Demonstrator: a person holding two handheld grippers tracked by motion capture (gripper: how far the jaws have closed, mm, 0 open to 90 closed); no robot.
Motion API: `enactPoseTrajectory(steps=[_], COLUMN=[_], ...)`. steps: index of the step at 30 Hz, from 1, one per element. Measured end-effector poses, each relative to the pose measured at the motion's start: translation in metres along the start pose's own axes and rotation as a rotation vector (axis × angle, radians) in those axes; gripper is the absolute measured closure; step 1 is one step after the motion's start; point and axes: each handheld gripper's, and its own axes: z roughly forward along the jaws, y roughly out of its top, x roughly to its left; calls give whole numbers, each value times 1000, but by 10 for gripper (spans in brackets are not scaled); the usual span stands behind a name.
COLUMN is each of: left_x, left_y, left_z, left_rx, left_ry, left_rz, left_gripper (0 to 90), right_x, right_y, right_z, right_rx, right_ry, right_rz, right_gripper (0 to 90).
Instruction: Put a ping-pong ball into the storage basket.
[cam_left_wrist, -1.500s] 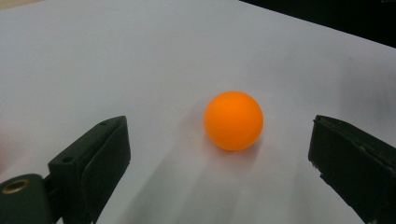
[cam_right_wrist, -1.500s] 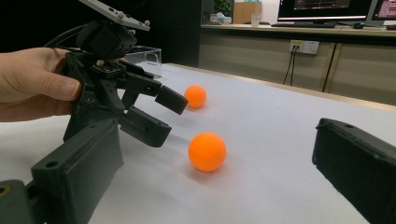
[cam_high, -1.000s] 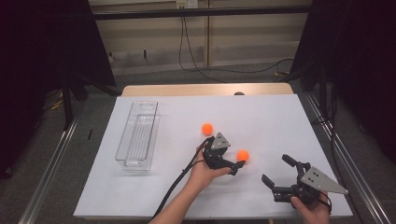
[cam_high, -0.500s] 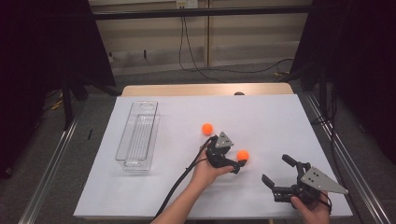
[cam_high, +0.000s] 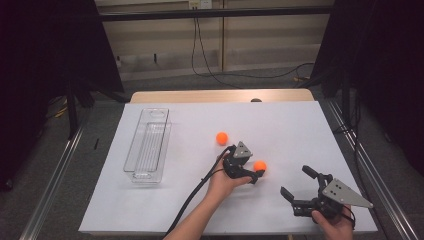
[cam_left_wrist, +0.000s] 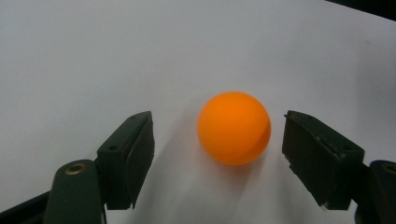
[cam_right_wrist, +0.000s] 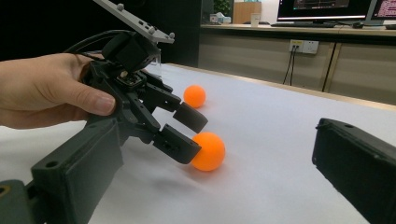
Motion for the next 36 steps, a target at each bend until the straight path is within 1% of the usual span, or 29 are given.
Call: enactPoseTrajectory(steps=[3,7,8,10,11,15,17,18,20,22,29,32,36], left_x=[-2,-3,-3,-2,-2,-3,-4,-4,-4,-4,-6,-6,-5], left_y=[3,5,5,5,5,6,6,6,6,5,6,6,6], left_z=[1,5,5,7,7,8,9,10,12,13,15,16,17], left_rx=[12,18,22,29,25,32,34,44,45,42,57,59,67], left_ry=[0,-20,-19,-17,-18,-33,-26,-24,-24,-24,-28,-29,-30], left_rz=[10,11,15,12,6,8,20,23,22,23,37,33,29], left_gripper=[260,308,313,328,351,384,408,419,438,441,472,487,485], right_x=[0,0,0,0,-1,0,0,0,0,0,-1,-1,-1], right_y=[0,0,0,0,0,0,0,0,0,0,0,0,0], right_z=[0,0,0,-1,-1,-1,-1,-1,-1,-1,-1,-1,-1], right_rx=[2,1,1,1,0,1,1,1,2,1,-1,0,1], right_ry=[1,1,-1,0,-1,-1,0,-1,-1,-1,0,1,0], right_rz=[-3,-4,-2,-3,-2,-5,-6,-5,-5,-4,-5,-3,-4], right_gripper=[10,10,10,10,10,10,11,10,11,11,11,11,11])
